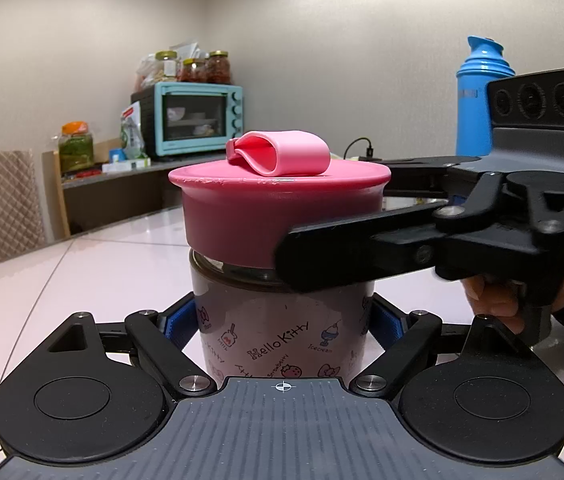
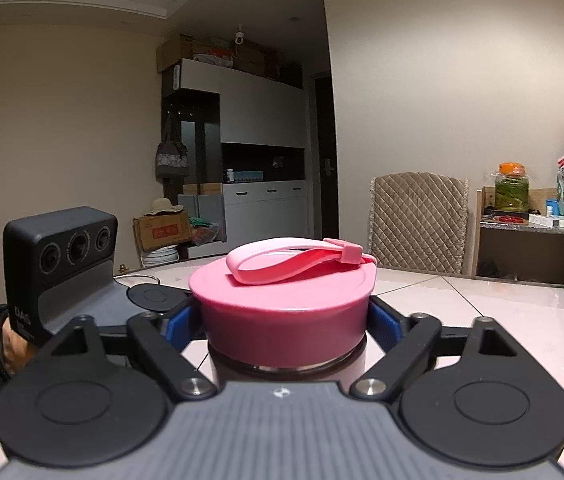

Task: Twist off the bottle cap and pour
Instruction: 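Twist the cap with the right gripper while the left gripper holds the bottle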

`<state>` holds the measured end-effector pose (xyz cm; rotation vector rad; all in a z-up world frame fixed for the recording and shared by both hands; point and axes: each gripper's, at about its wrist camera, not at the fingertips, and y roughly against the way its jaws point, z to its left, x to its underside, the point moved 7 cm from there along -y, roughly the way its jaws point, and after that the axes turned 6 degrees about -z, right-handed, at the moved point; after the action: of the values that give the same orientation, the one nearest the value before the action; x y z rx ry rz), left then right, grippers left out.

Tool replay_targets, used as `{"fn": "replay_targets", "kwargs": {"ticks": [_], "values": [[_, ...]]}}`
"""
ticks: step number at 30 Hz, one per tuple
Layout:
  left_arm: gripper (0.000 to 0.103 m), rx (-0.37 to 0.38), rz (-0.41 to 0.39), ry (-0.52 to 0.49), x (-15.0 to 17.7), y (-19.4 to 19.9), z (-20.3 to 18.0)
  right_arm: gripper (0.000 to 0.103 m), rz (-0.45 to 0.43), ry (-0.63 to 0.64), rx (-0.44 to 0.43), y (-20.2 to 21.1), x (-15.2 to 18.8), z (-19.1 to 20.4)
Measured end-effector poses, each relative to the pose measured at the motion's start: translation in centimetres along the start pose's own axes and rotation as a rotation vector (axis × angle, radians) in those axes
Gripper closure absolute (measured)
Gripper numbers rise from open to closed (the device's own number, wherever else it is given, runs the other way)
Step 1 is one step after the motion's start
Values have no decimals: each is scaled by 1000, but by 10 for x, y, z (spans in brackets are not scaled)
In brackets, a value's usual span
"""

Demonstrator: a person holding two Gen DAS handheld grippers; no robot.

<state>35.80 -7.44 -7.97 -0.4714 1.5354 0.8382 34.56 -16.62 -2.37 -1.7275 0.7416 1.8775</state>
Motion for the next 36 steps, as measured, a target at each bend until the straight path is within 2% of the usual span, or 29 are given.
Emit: {"fn": "replay_targets", "kwargs": {"ticks": [6,11,17,28,36], "values": [[13,0,0,0,0,0,-1,5,-12,13,116,9,-4,8],[13,0,0,0,0,0,0,3,-14,76,231,13,0,25],[13,0,0,0,0,0,-1,3,-27,47,356,11,-2,30],[13,1,0,0,0,0,-1,4,-27,39,441,-5,4,35],[13,2,0,0,0,0,-1,7,-20,24,464,-8,6,34]]}}
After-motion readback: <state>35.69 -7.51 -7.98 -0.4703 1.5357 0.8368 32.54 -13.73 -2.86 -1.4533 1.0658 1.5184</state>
